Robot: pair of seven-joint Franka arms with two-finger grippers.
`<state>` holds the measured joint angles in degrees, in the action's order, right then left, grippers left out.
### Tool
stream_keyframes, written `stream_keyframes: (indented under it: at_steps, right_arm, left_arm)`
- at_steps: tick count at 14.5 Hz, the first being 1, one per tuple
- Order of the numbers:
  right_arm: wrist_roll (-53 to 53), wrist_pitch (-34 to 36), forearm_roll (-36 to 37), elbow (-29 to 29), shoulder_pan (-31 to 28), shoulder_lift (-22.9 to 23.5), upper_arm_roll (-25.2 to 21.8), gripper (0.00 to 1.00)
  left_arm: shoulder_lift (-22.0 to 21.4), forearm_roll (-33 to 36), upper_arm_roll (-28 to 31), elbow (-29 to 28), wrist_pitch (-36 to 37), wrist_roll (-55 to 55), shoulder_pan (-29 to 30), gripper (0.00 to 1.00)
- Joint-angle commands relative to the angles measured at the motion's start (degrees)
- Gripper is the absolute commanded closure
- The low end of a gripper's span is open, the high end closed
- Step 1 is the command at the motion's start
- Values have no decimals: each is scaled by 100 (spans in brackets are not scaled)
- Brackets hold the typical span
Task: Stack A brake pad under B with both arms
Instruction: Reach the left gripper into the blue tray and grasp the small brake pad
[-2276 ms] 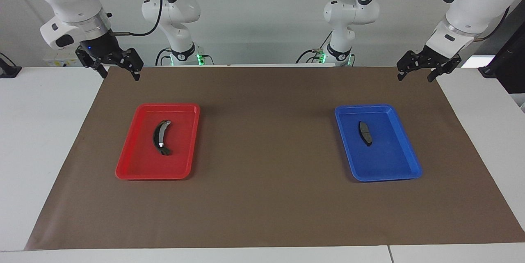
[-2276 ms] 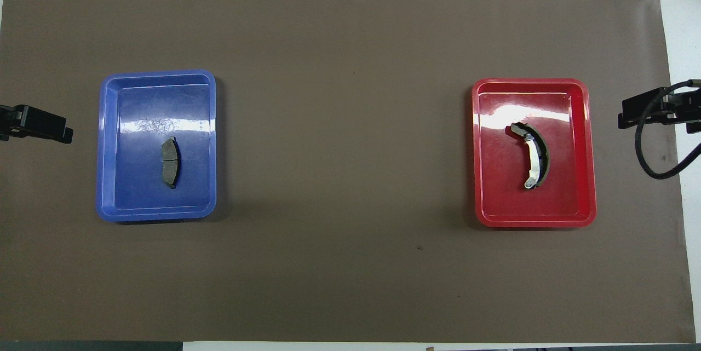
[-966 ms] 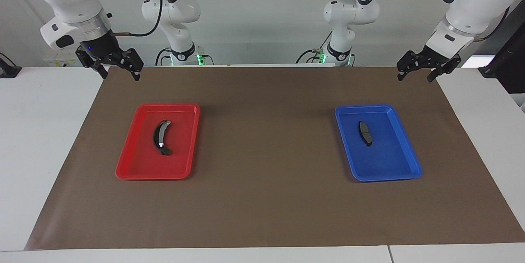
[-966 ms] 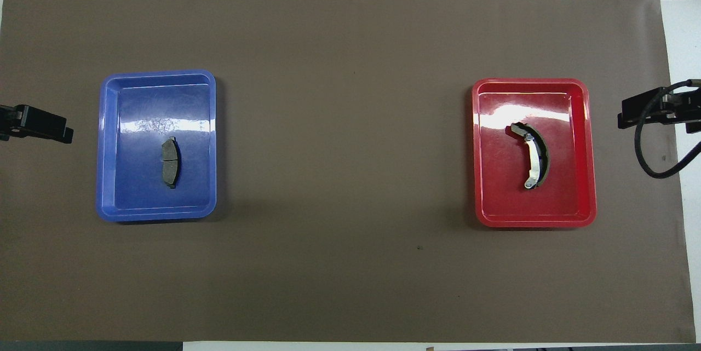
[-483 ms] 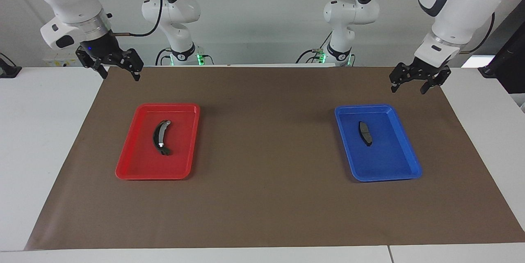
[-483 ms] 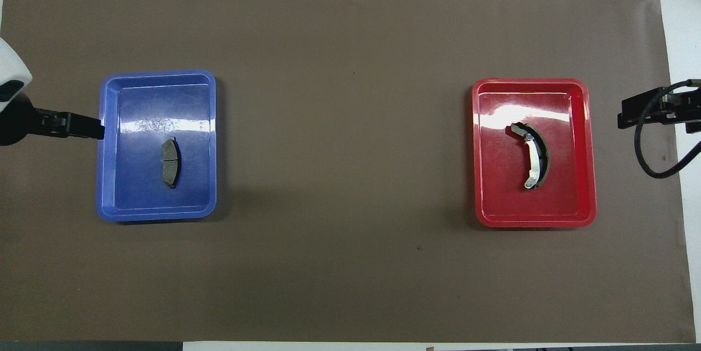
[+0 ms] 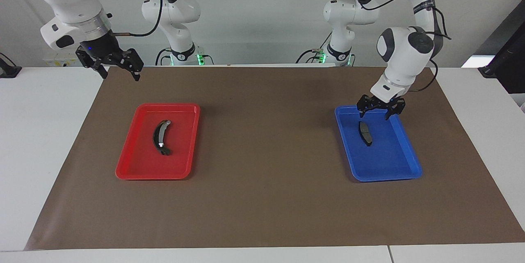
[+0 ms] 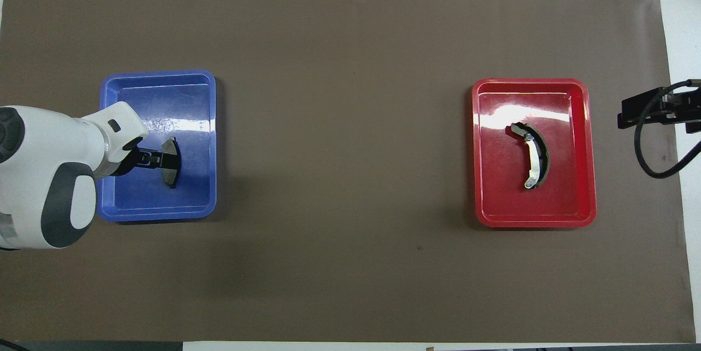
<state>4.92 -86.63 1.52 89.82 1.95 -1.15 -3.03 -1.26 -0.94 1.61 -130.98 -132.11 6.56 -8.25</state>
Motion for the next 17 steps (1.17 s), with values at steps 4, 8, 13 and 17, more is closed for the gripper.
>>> stream_keyframes:
  at_steps: [4, 8, 13, 17]
  right_arm:
    - [52, -47, -47, -8, -20, 1, 4, 0]
    - [52, -55, -47, 0, -20, 1, 4, 0]
    - [61, -55, -47, 44, -28, -8, 4, 0]
    - [105, -650, -56, 780, -2, -315, 4, 0]
  left_arm:
    - [591, -72, 59, -455, -1237, -5, -54, 5]
    - [645, -64, 68, -438, -1116, 39, -116, 75]
    - [390, -64, 50, 236, -2, -75, -194, 87]
    - [722, -29, 59, 845, 81, -1591, -1299, 88]
